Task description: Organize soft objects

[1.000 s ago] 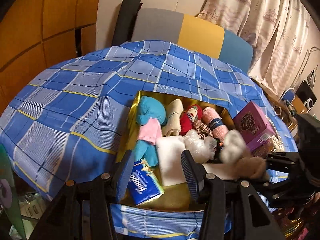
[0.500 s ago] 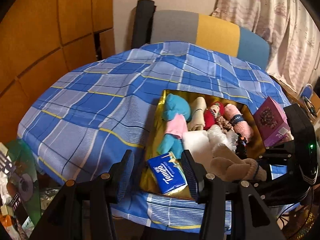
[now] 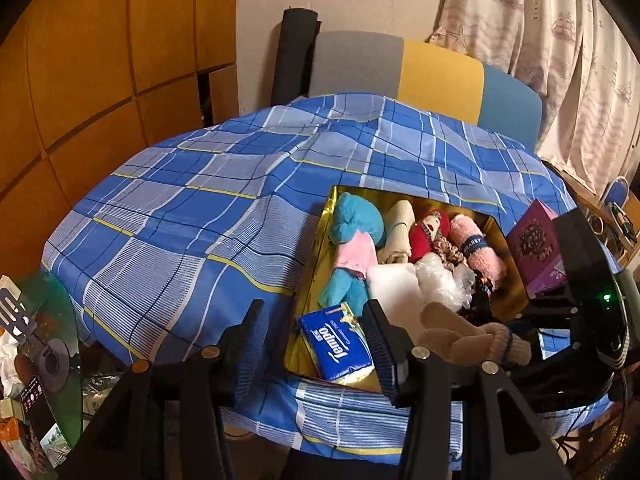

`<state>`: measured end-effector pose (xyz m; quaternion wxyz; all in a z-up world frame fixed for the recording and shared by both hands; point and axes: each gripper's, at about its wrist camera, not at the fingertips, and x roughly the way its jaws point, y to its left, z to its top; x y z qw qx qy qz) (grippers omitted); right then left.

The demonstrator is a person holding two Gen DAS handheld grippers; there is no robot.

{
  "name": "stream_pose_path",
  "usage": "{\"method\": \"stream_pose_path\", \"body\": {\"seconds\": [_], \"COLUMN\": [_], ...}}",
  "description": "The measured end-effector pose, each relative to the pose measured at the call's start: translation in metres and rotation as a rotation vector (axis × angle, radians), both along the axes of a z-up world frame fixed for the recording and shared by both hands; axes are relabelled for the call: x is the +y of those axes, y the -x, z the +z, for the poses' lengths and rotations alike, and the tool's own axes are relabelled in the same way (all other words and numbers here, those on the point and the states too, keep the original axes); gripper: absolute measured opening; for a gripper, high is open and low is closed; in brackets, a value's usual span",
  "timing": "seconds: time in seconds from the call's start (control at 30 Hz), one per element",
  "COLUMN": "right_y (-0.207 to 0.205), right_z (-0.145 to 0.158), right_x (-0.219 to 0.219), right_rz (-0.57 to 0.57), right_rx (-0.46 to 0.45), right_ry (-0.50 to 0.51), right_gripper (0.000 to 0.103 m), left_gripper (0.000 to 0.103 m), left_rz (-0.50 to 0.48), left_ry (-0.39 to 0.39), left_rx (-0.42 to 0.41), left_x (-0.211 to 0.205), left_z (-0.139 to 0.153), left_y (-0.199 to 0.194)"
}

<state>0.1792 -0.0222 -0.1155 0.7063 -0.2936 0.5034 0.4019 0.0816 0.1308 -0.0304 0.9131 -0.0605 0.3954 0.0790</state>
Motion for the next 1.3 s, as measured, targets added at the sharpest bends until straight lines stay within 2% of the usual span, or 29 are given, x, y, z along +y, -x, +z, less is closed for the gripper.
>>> {"method": "stream_pose_path", "body": {"seconds": [0.07,0.13,0.2,0.43,0.6,0.73,0.87,0.93,1.13,1.3], "right_y": [0.000,-0.001,-0.003,0.004,0.021,0.036,0.048,0.051,0.064,0.077], "right_z": [-0.002,-0.003,0.003,0.032,0.045,0.056,0.061,0.060,0.064,0.072], "right_x": [0.003,0.004,-0.001,-0.029,-0.037,-0.032,-0.033,-0.034,-0.039,-0.050], "right_rz": [-0.006,-0.029,-0.086,-0.271,-0.396,-0.476,-0.582,-0.625,-0.729,-0.847], "right_rx": [-0.007,-0.028,-0.081,-0.160,-0.192,-0.251,-0.251,-0.250,-0.342,-0.405], "right_ry": [0.013,0.028,0.019,-0.130,-0.240,-0.264,-0.315,-0.326,-0.286,-0.308], "right_gripper": [0.045,0.051,0.060,0.065,0.082,0.088,0.095,0.096,0.097,0.101], "left_gripper": [0.049,0.049,0.049,0.049,0.049,0.049,0.049,0.049,0.049,0.049], "left_rz": [-0.003,0.004,0.015,0.011,-0.020,-0.031,-0.049,-0.055,-0.057,-0.042], "left_ry": [0.004,-0.001,-0.011,-0.001,-0.009,-0.011,-0.007,-0.017,-0.027,-0.020], "left_rx": [0.009,0.015,0.013,0.032,0.030,0.031,0.043,0.043,0.026,0.023], "left_x": [0.000,0.000,0.001,-0.001,-0.011,-0.018,-0.024,-0.027,-0.032,-0.032], "left_z": [-0.001,-0.002,-0.003,-0.005,-0.004,-0.003,-0.003,-0.003,0.004,0.006], "left_y": [0.000,0.001,0.002,0.003,0.005,0.009,0.011,0.012,0.020,0.025]}}
